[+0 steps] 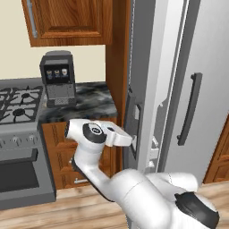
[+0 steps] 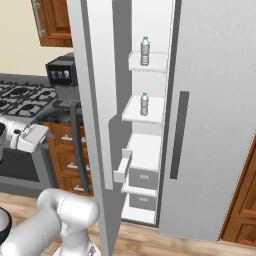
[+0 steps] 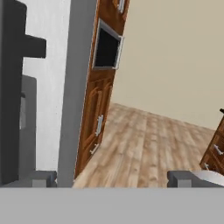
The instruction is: Take the bottled waters from the counter and place them in the freezer to freeze. Close the freezer door after placing the bottles.
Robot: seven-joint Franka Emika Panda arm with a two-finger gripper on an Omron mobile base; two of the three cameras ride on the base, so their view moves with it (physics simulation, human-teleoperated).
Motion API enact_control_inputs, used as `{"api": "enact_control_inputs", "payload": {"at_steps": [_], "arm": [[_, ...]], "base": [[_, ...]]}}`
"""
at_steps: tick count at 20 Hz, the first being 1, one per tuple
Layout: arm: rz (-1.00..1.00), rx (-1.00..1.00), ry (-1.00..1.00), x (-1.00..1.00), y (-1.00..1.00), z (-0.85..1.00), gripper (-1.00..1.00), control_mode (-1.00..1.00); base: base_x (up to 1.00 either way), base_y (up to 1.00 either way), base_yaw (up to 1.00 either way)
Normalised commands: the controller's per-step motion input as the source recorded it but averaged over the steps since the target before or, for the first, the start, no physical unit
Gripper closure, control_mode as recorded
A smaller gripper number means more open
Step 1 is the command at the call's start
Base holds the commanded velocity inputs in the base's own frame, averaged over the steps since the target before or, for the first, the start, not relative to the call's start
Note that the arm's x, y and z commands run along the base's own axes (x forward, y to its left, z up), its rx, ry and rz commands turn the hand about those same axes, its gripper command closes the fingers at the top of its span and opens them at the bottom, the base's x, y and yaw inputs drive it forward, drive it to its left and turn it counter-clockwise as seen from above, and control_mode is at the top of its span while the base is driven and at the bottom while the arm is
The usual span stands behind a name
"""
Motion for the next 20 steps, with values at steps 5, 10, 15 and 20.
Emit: {"api": "enact_control_inputs", "payload": {"at_steps": [5,10,15,20], "arm": [[-0.13,-0.01,-0.01,0.34,-0.38,-0.18,-1.0,-1.0],[-0.03,0.0,-0.01,0.4,-0.1,-0.06,-1.0,-1.0],[0.01,0.0,0.0,0.36,0.0,-0.02,-1.0,-1.0],[0.0,0.0,0.0,0.3,-0.02,-0.05,-1.0,-1.0]], "base": [[0.0,0.0,0.0],[0.0,0.0,0.0],[0.0,0.0,0.0],[0.0,0.0,0.0]]}}
